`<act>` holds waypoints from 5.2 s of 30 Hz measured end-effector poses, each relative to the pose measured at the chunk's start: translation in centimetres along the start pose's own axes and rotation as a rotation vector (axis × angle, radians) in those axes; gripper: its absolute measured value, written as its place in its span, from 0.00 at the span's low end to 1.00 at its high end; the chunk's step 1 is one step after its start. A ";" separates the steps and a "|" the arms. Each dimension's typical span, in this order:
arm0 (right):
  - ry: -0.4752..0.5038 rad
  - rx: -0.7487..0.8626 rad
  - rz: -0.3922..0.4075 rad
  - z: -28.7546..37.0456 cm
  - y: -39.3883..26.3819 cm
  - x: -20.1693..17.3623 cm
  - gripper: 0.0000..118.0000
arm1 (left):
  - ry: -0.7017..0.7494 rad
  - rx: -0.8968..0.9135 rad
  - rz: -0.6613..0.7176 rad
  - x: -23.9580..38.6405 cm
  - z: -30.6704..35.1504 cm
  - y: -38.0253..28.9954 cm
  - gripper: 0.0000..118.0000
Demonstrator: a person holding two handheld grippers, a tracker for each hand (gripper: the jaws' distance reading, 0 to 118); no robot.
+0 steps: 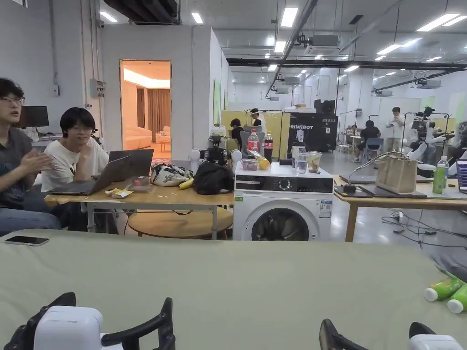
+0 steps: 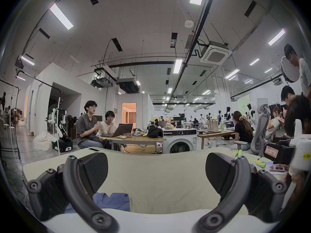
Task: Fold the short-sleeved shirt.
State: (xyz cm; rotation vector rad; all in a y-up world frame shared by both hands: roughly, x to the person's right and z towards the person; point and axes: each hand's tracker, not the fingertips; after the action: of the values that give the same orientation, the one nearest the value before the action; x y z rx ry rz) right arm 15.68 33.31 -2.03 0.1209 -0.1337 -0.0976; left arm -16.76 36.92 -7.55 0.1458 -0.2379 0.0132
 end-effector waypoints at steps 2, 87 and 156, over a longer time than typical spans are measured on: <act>-0.042 0.016 0.088 0.3 0.0 -0.7 1.00 | -0.001 -0.010 0.000 0.0 -0.2 -0.3 0.97; 0.191 -0.147 0.129 -5.4 -1.7 -10.7 0.00 | 0.207 -0.112 -0.037 -6.3 3.5 0.1 0.00; 0.005 -0.370 -0.106 2.0 -4.4 4.6 0.00 | -0.407 -0.677 0.060 6.0 -26.9 -9.8 0.03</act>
State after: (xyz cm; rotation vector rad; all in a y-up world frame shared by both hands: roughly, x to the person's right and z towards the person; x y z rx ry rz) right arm 19.56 28.30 -0.08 -0.2409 -0.1025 -0.2253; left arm -4.38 31.13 -33.40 -0.5391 -0.6382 -0.0376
